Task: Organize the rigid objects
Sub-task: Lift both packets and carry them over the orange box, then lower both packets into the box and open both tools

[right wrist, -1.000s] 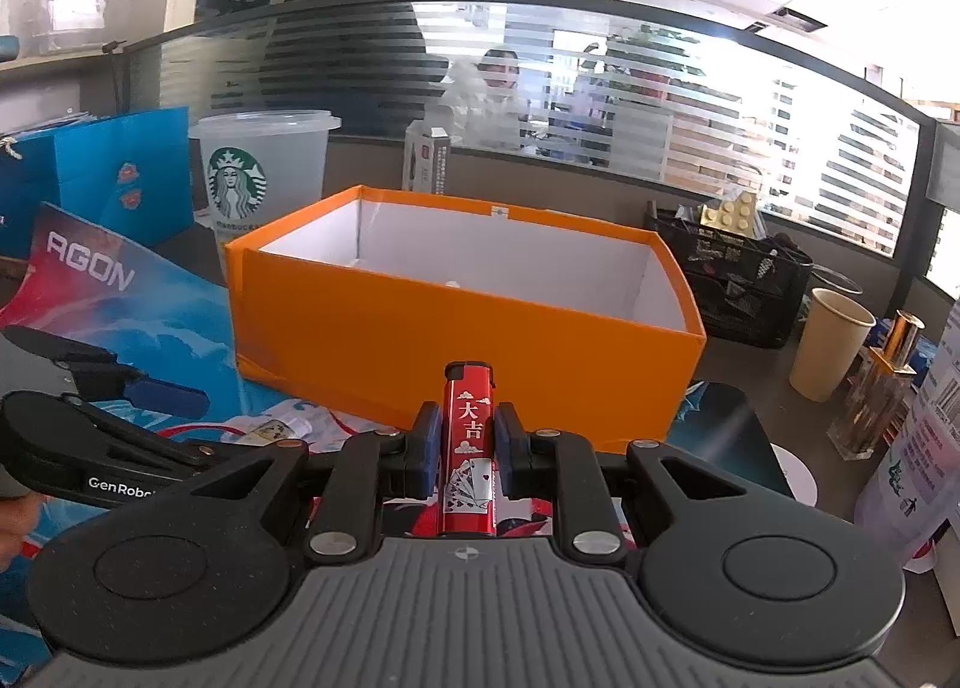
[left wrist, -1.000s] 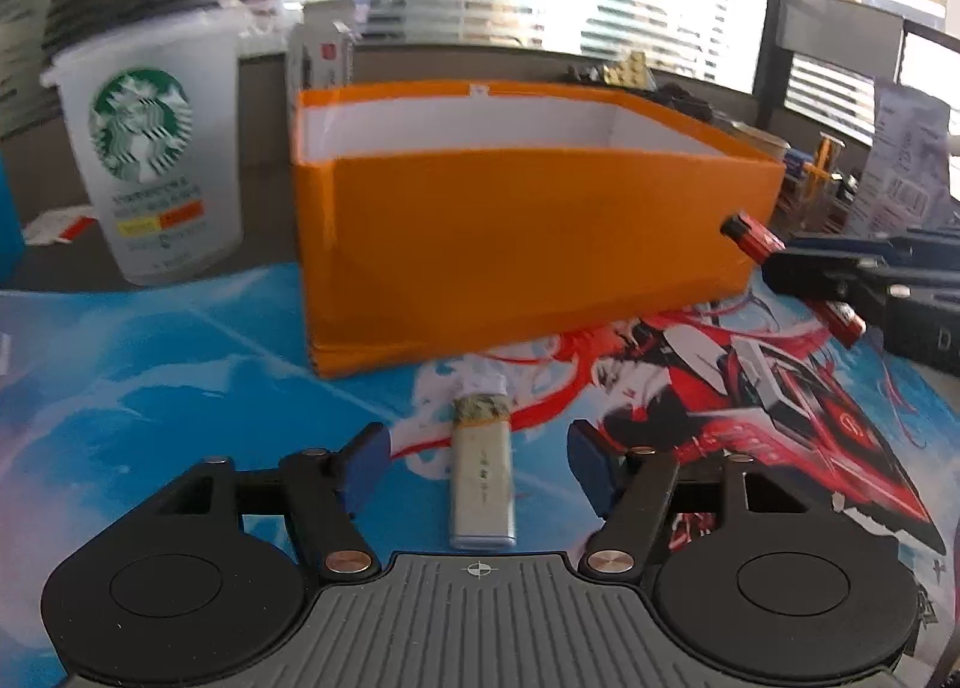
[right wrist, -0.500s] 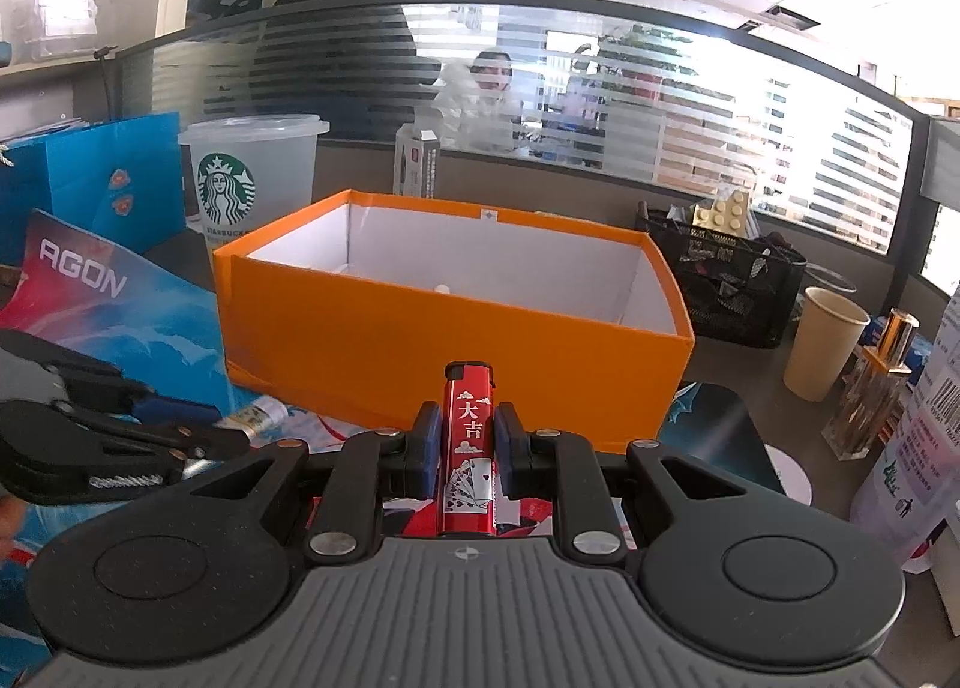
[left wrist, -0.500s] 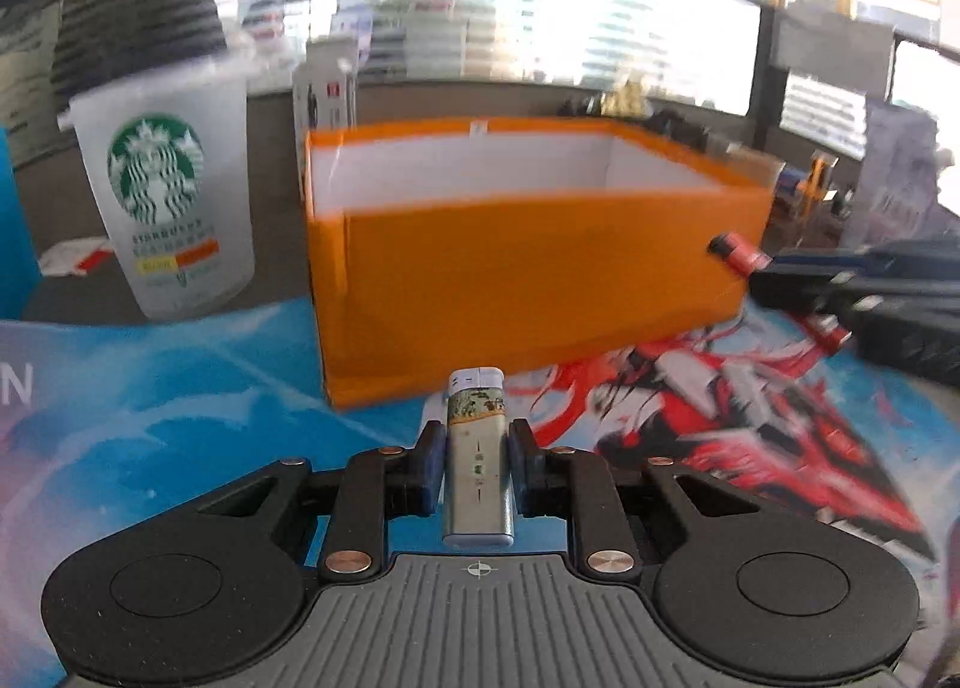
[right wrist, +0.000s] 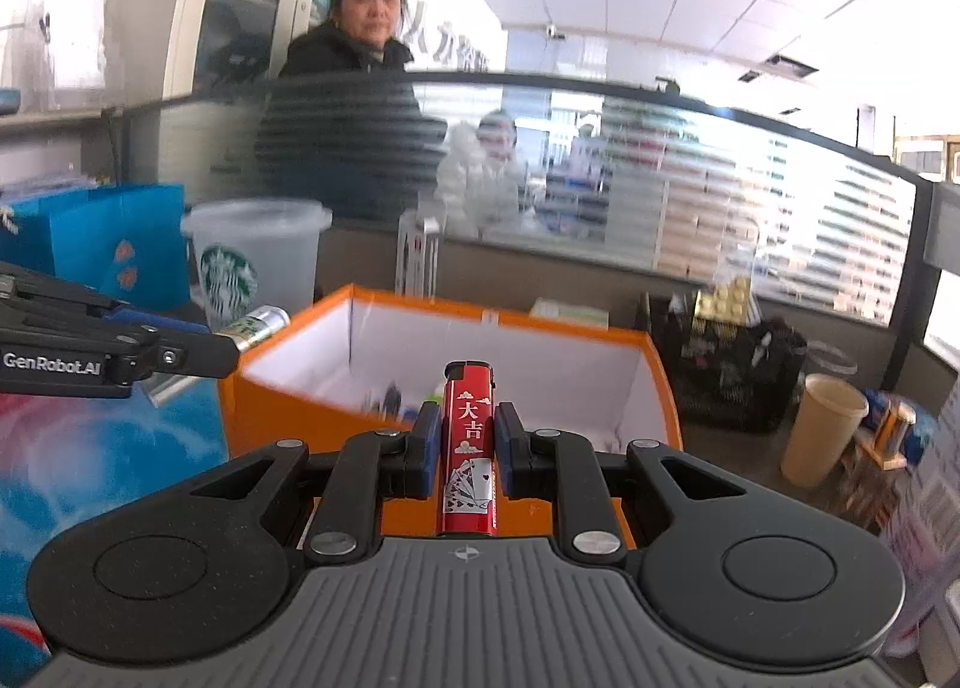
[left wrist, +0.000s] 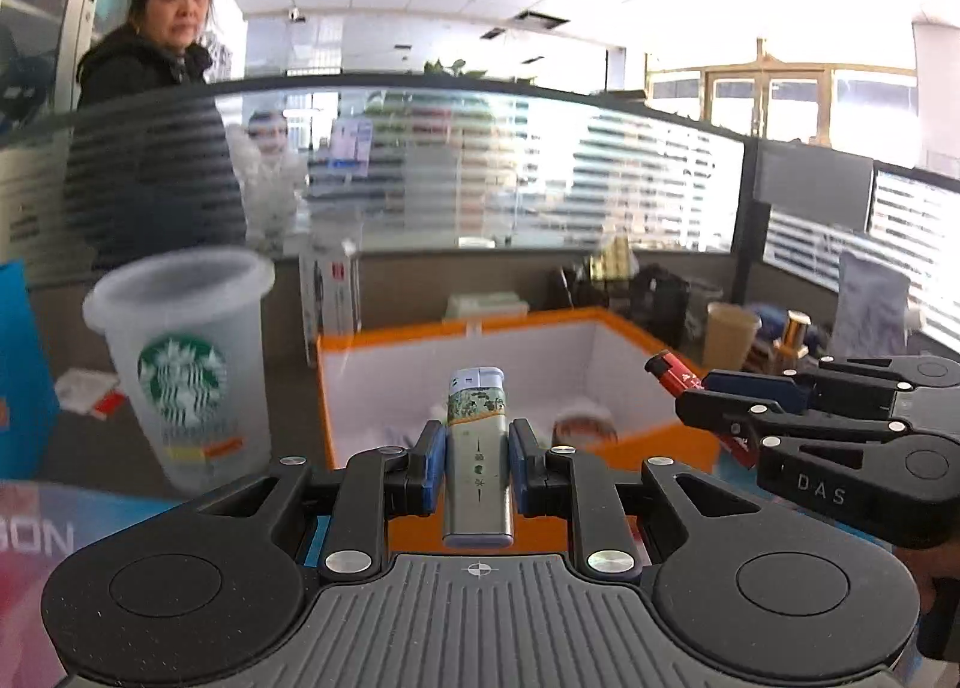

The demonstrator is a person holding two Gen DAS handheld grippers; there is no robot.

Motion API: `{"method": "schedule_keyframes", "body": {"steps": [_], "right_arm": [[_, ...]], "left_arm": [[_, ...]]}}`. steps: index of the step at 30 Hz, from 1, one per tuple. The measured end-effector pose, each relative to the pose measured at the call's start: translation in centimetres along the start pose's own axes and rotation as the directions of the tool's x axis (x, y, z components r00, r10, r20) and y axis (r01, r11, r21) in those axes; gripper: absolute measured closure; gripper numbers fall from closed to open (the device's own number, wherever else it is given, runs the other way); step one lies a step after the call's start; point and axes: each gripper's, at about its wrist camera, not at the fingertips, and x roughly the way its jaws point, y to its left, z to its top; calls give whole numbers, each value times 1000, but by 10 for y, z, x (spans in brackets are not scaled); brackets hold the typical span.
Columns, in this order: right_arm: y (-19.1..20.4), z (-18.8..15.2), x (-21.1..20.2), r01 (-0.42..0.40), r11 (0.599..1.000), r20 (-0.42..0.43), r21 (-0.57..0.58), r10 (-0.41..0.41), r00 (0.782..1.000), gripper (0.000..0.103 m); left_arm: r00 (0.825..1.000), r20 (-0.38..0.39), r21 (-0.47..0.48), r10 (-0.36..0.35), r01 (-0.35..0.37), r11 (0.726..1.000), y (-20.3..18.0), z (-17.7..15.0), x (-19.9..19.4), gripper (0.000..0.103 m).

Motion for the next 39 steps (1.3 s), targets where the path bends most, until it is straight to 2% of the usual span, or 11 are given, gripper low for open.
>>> {"method": "schedule_keyframes", "body": {"steps": [8,11,14,22,29,34,39], "right_arm": [[-15,37,19,0,1000,75,-5,0,997,86],[-22,47,31,0,1000,91,-1,0,996,86],[-32,52,49,-18,1000,76,19,16,997,86],[-45,31,111,-40,998,-76,53,44,996,86],[-40,12,153,-59,998,-248,35,66,967,85],[-39,3,167,-64,997,-303,34,71,951,85],[-40,-1,171,-63,997,-328,42,73,942,85]], "left_arm": [[998,59,14,13,-14,1000,-3,40,26,83],[998,53,8,25,-25,1000,-1,48,43,83],[999,15,-4,38,-38,999,2,48,68,83],[990,-131,-38,47,-52,998,13,21,126,83],[972,-232,-47,35,-47,998,16,0,153,83],[960,-281,-57,19,-37,998,17,-10,165,83],[961,-278,-66,13,-33,997,18,-11,165,82]]}}
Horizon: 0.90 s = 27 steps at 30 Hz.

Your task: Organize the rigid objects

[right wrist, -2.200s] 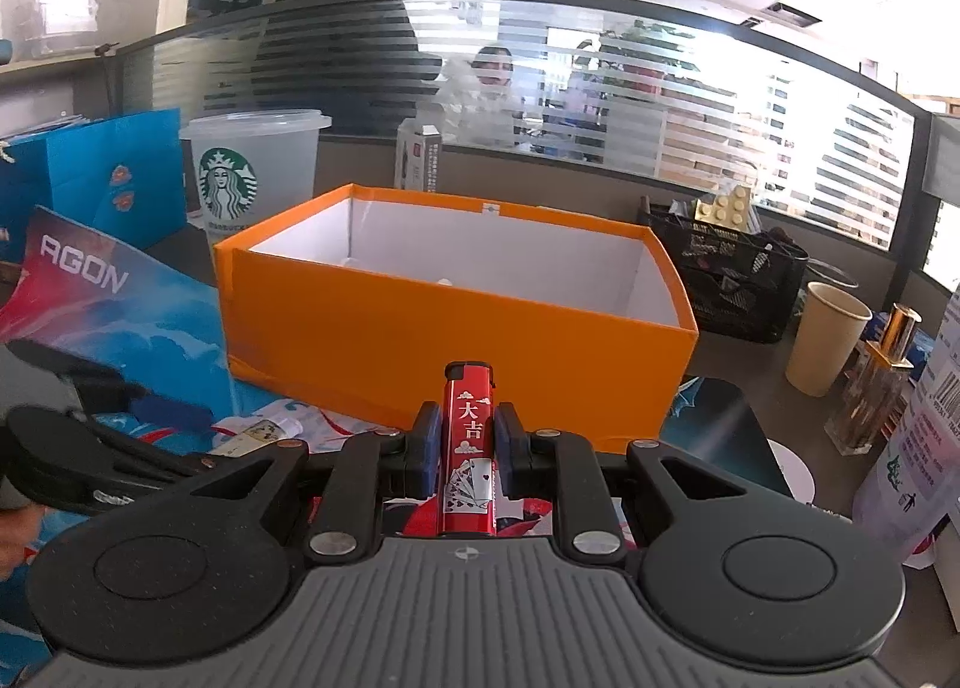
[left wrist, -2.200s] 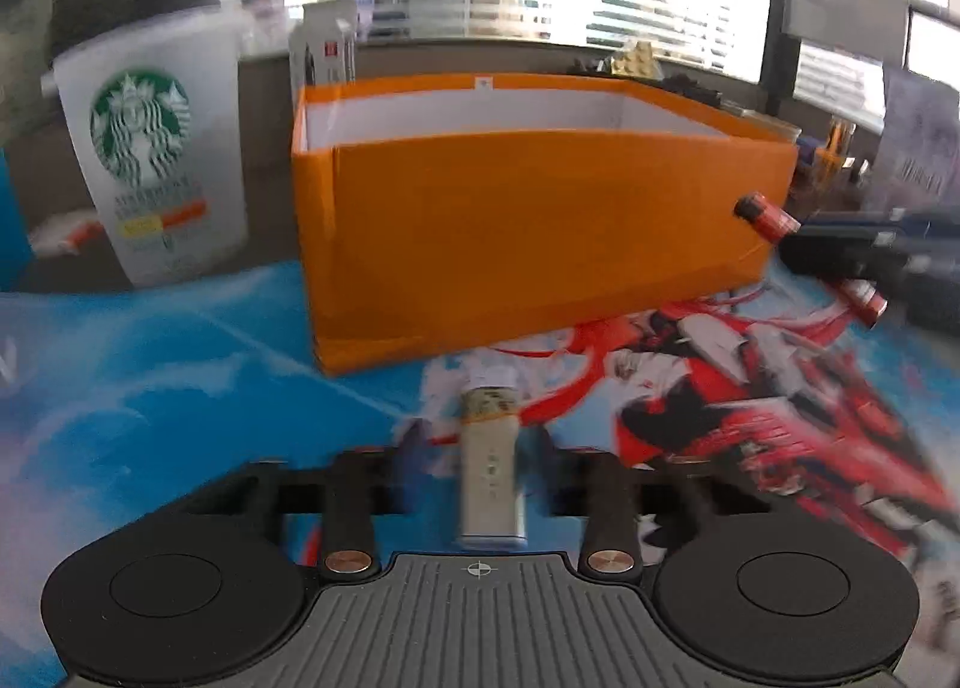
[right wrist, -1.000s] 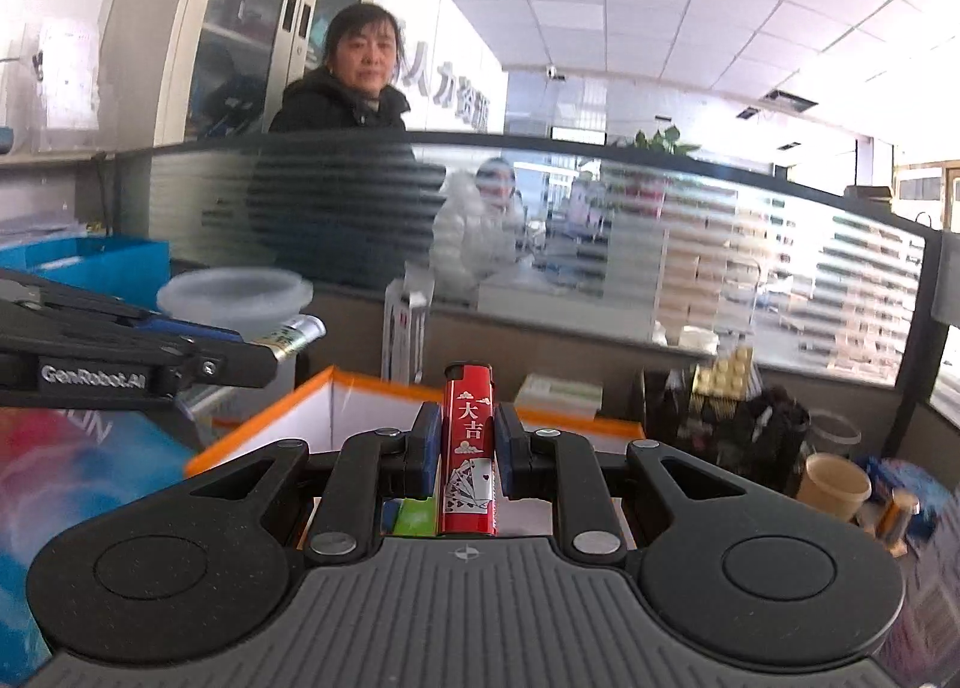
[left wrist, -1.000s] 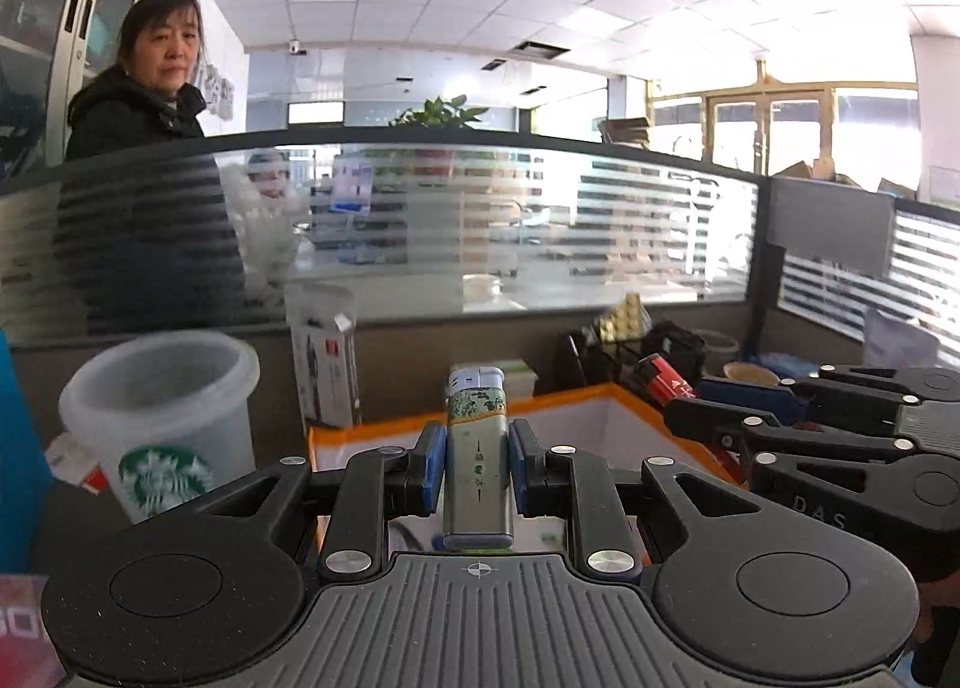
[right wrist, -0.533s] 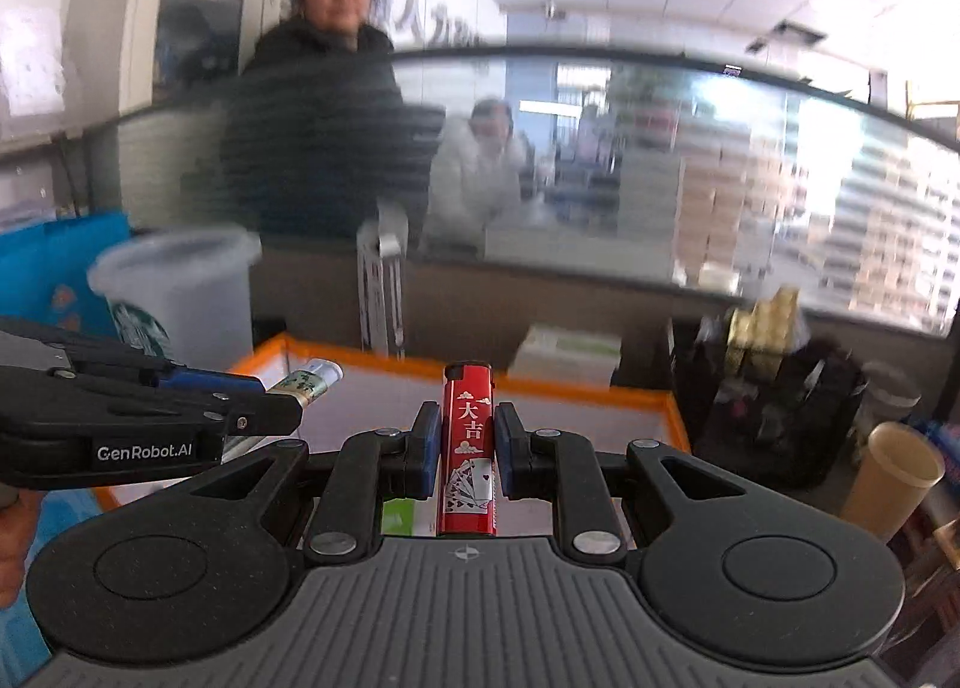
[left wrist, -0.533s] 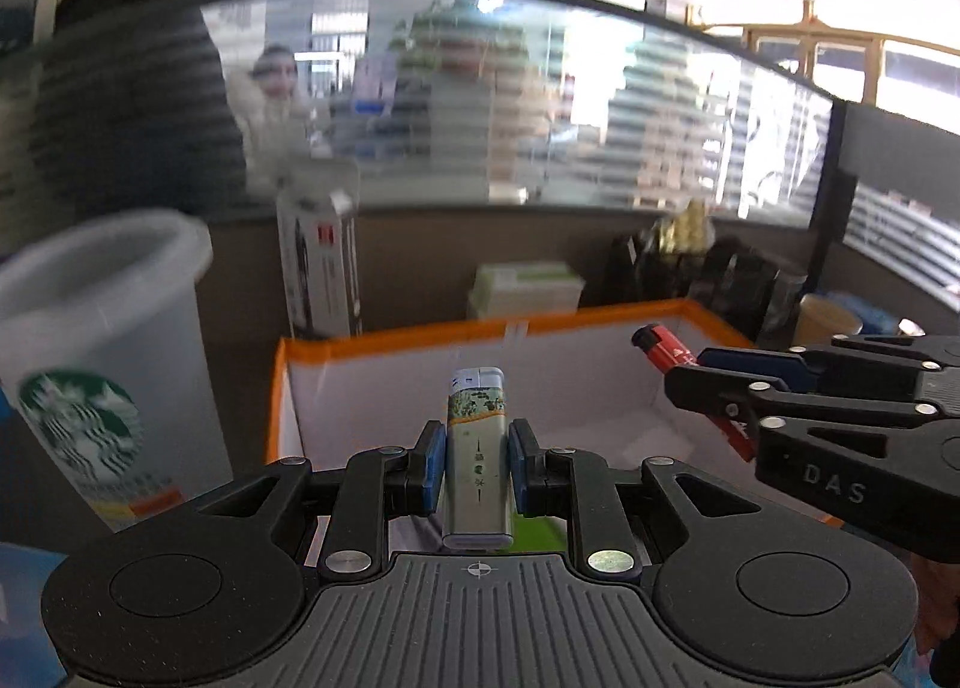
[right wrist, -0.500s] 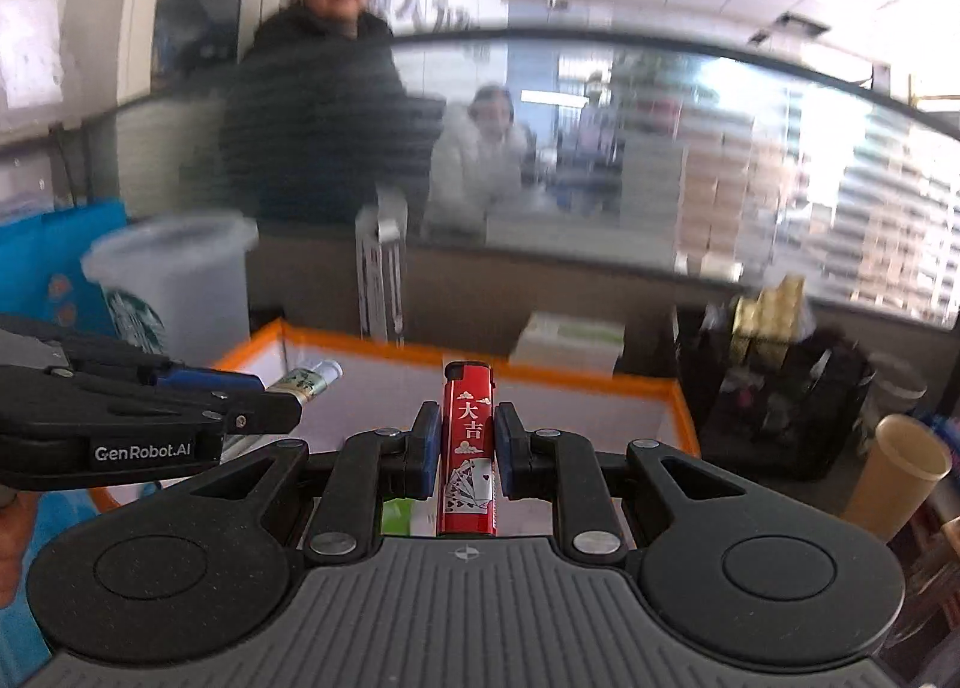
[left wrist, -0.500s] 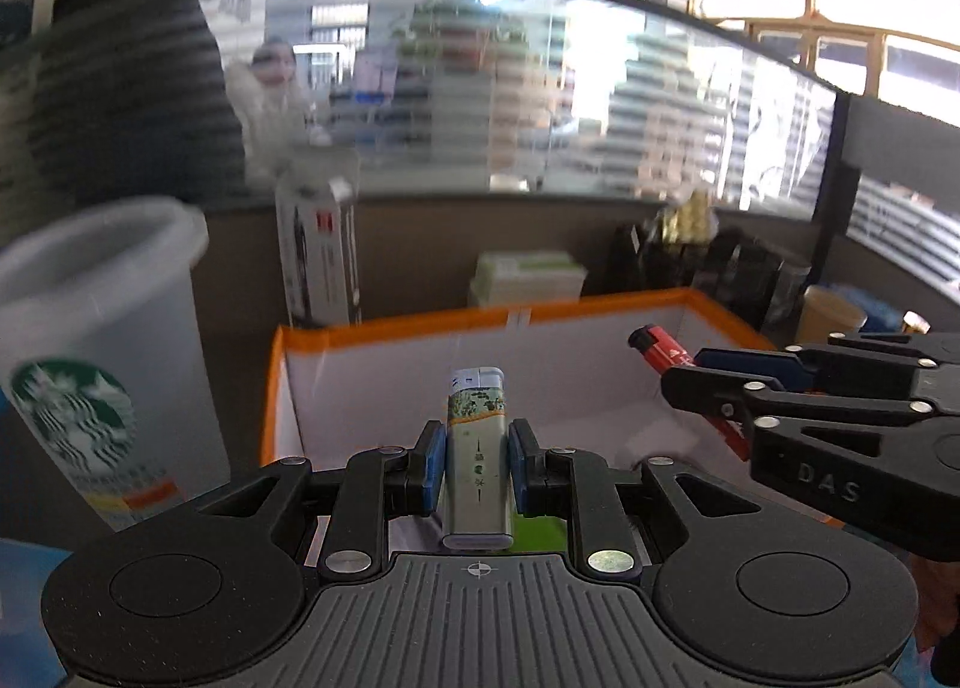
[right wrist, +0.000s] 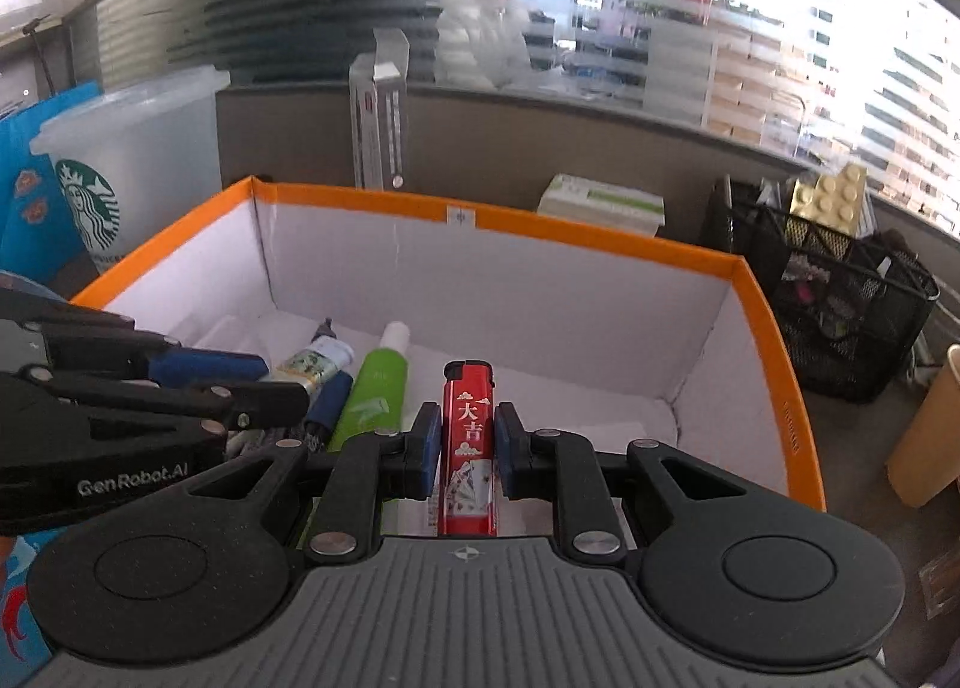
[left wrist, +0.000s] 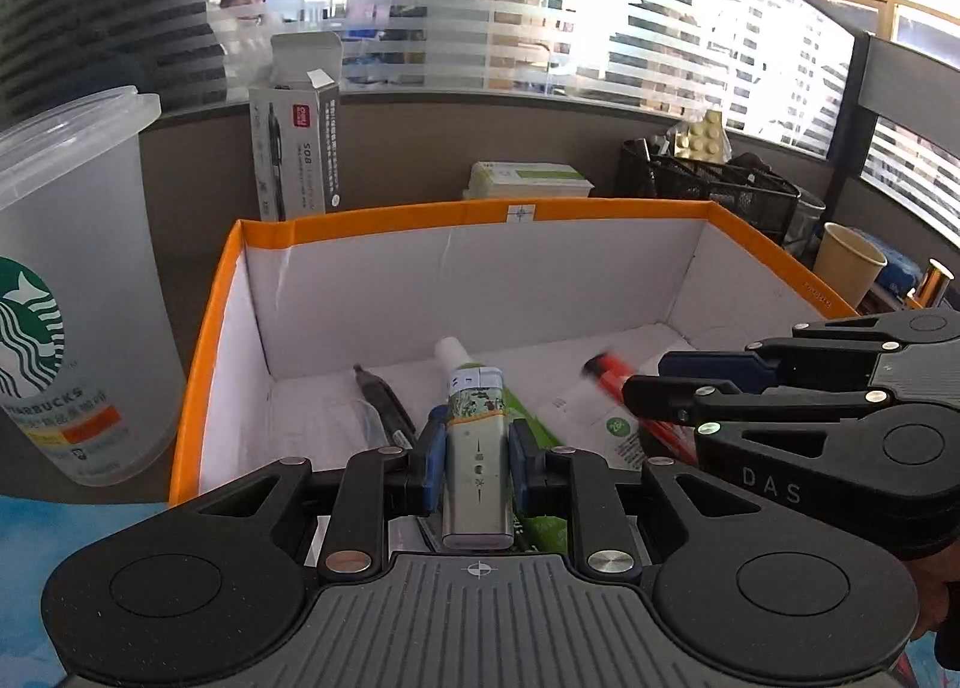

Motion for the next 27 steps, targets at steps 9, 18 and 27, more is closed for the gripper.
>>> {"method": "schedule_keyframes", "body": {"steps": [9,18,27], "right_arm": [[-1,0,-14,27,1000,58,5,-27,998,68],[-1,0,-59,45,997,223,60,-57,973,56],[4,-4,-82,40,994,316,102,-71,946,25]], "left_arm": [[998,53,0,-27,27,1000,-1,0,-18,43],[969,247,23,21,-28,999,-11,-7,-76,8],[943,317,-13,100,-101,995,-8,-5,-92,0]]}}
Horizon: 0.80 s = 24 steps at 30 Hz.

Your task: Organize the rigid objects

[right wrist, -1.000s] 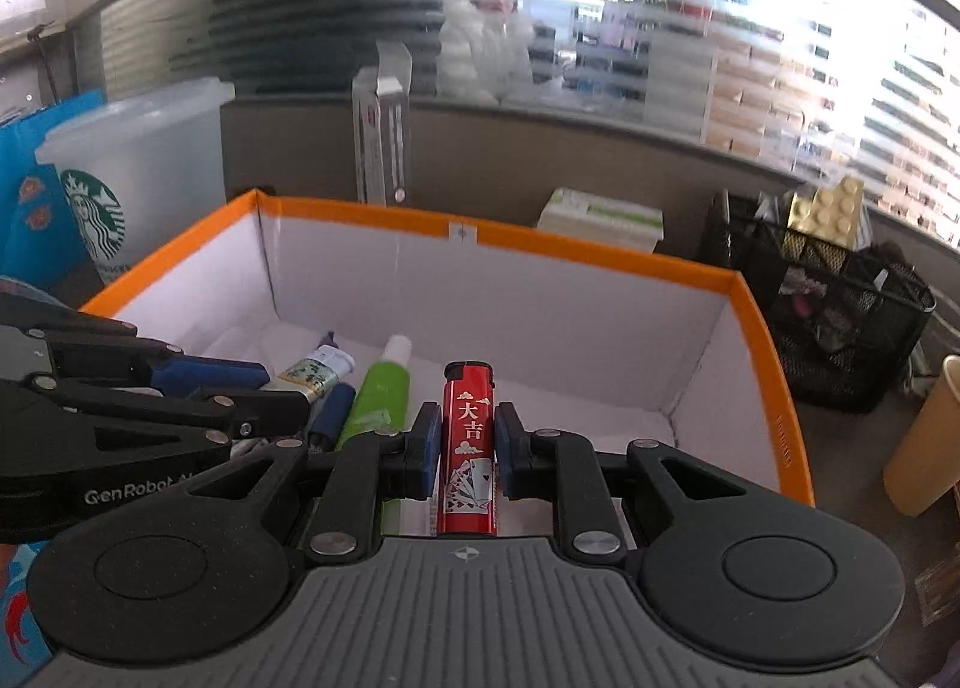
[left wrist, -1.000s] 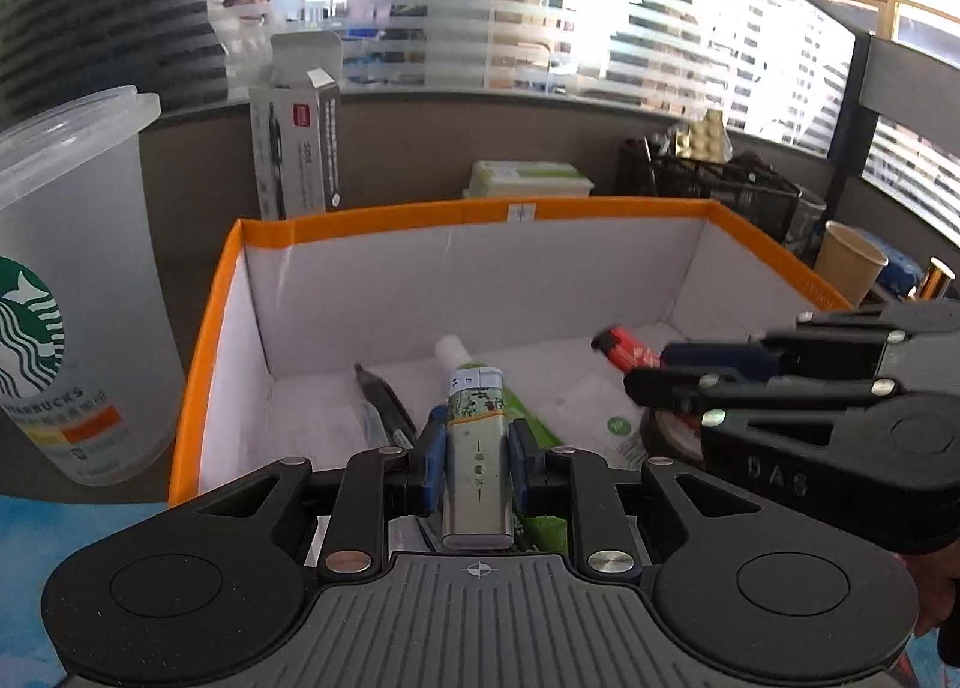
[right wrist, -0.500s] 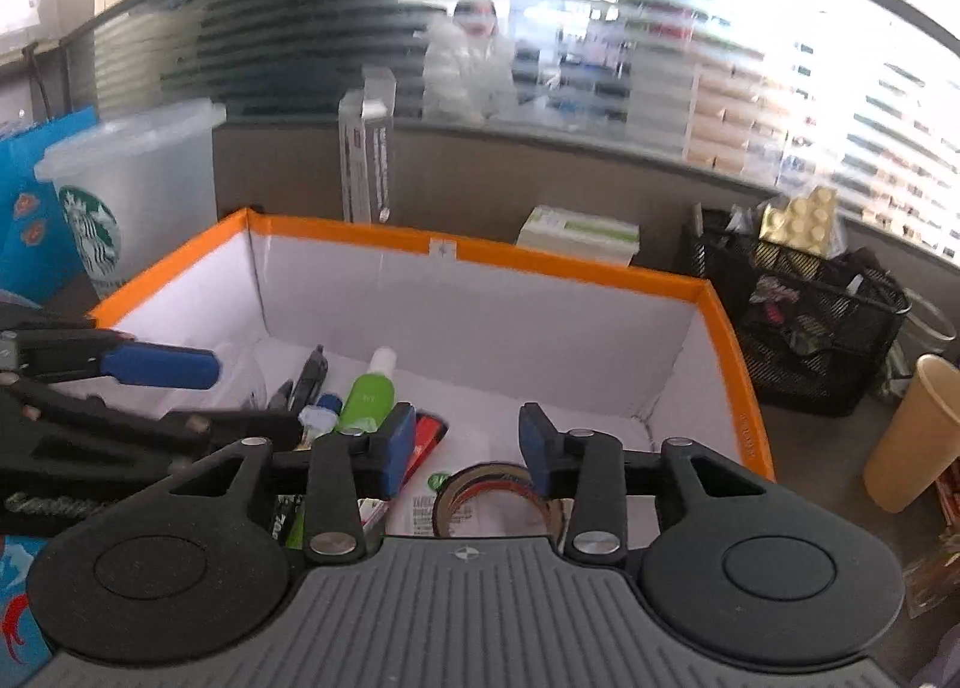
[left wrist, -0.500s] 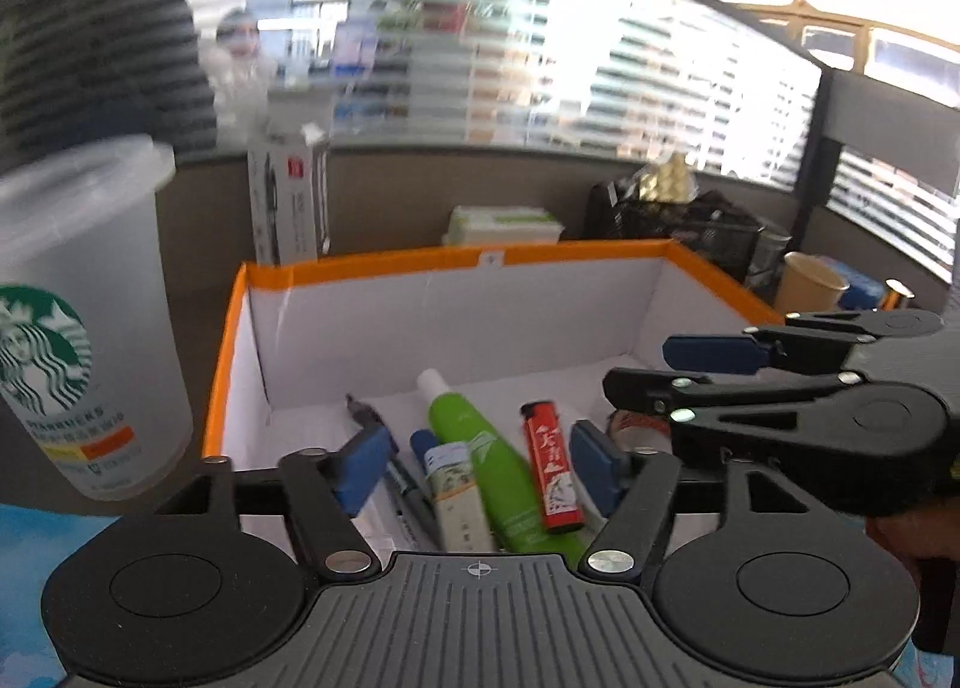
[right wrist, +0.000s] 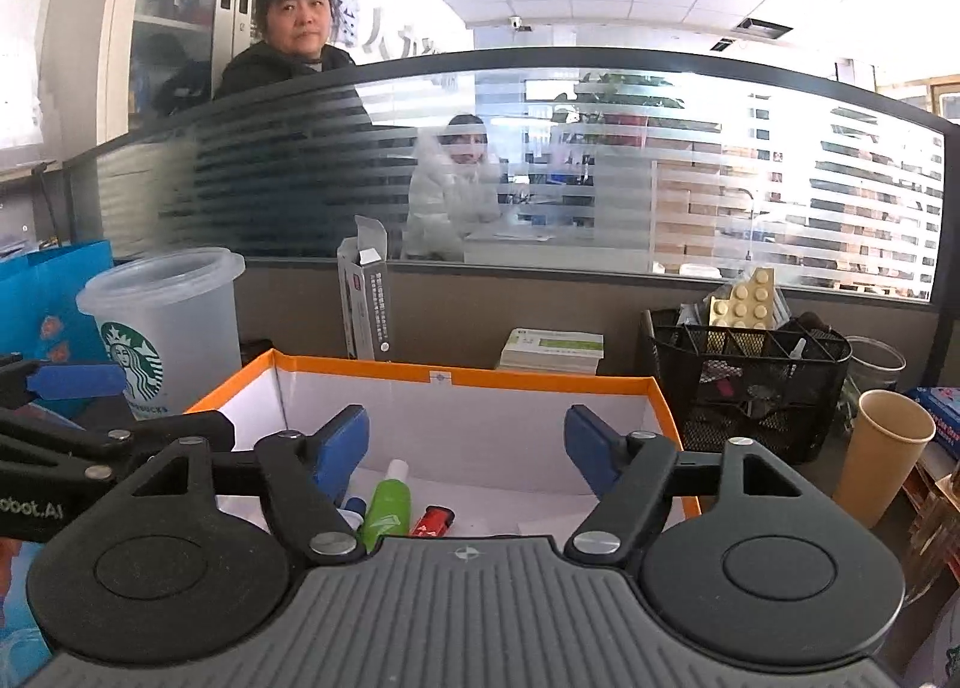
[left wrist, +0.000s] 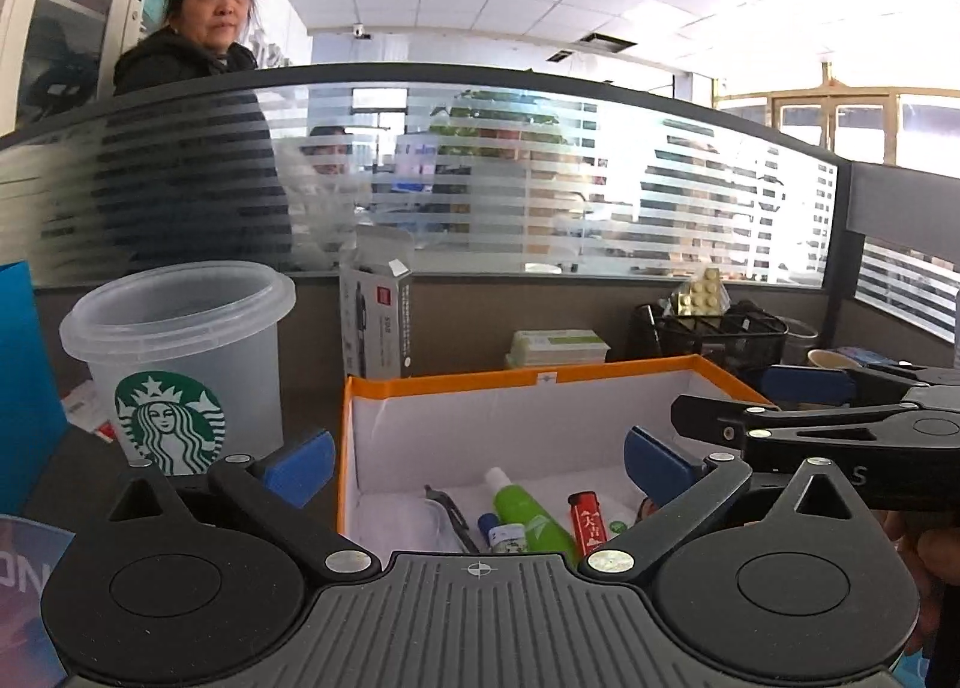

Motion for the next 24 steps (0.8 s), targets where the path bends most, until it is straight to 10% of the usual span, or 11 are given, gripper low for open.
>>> {"method": "schedule_keyframes", "body": {"steps": [5,24], "right_arm": [[-1,-4,-7,33,999,11,14,-33,999,0],[9,-5,-55,73,997,73,16,-74,995,0]], "left_arm": [[1000,-8,9,-5,5,1000,-1,-2,-7,0],[999,17,14,43,-43,999,-9,-2,-48,0]]}}
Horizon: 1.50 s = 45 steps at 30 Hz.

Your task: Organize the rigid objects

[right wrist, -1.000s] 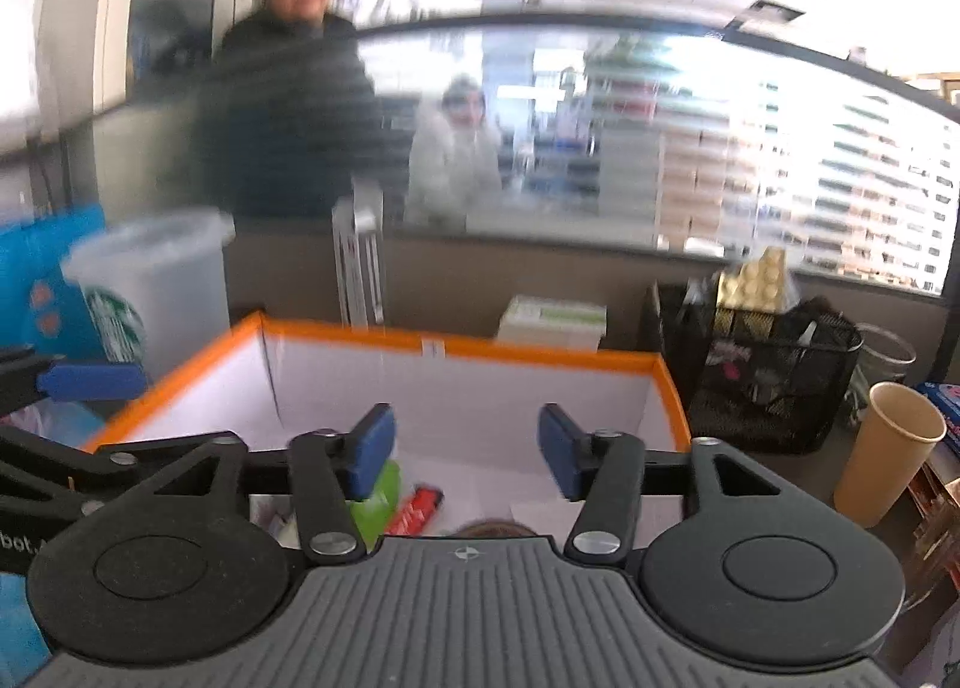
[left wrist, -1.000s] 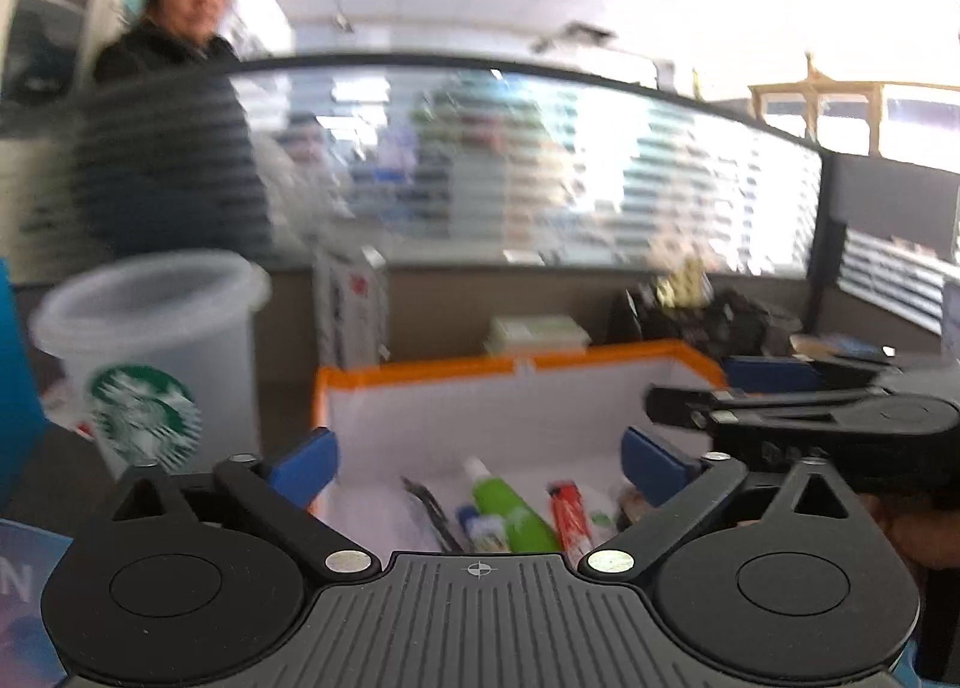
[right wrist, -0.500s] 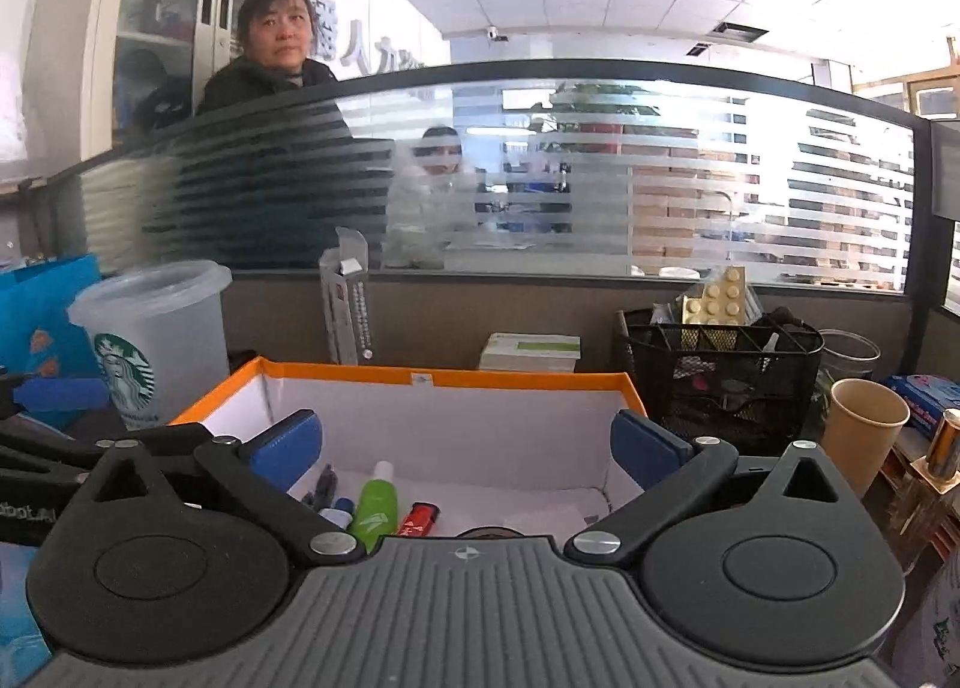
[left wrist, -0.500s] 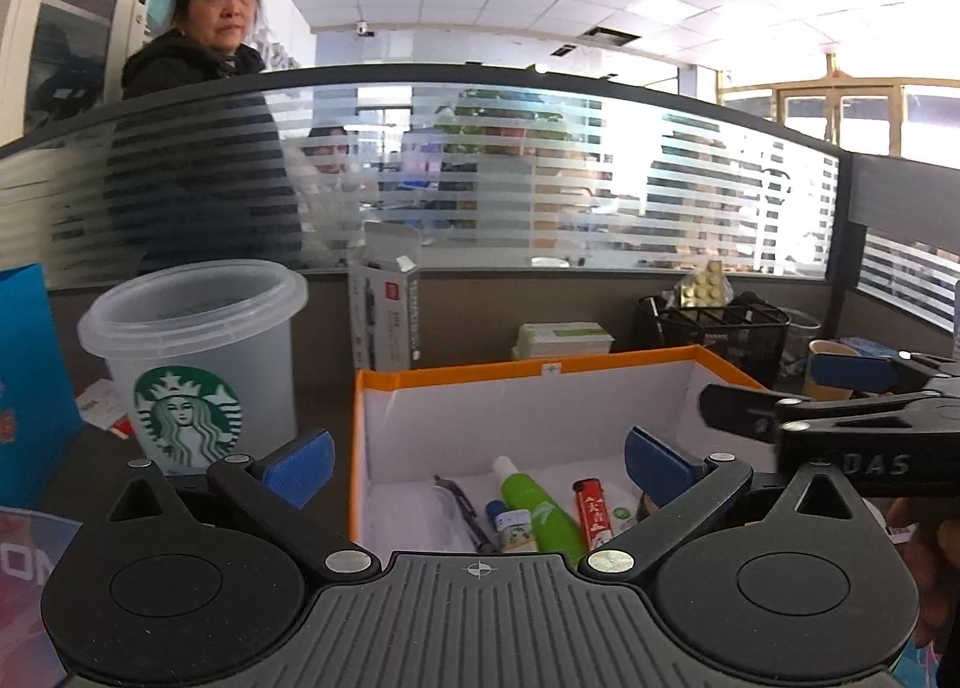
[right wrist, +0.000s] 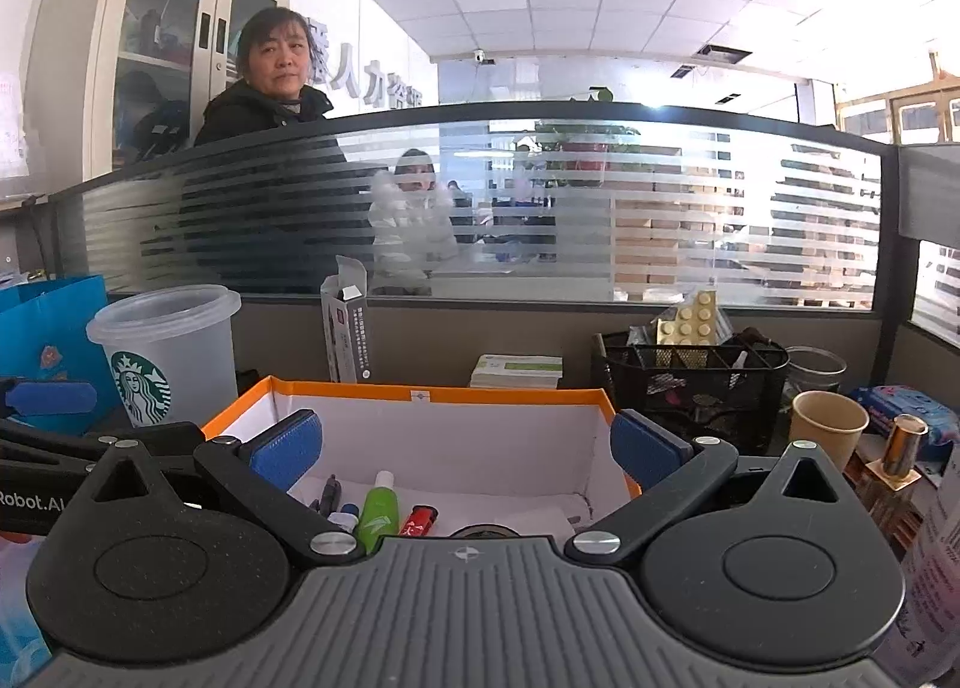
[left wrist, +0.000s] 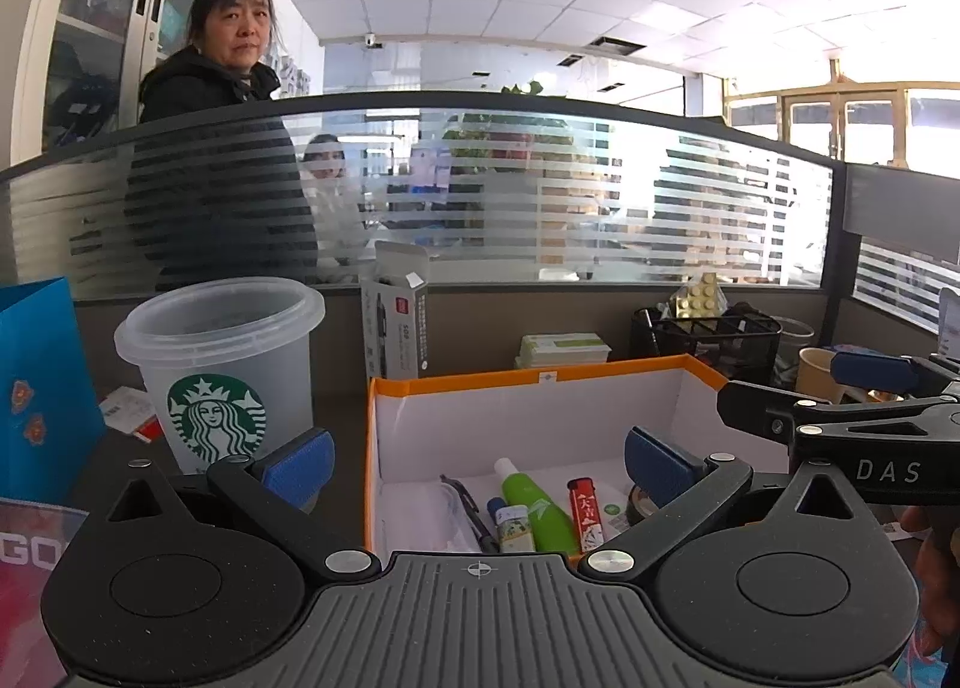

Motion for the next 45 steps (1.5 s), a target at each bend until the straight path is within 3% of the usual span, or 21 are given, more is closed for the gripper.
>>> {"method": "schedule_keyframes", "body": {"steps": [45], "right_arm": [[3,0,-16,14,1000,15,-18,-13,1000,0]], "left_arm": [[1000,-19,12,8,-8,1000,-3,-2,-13,0]]}}
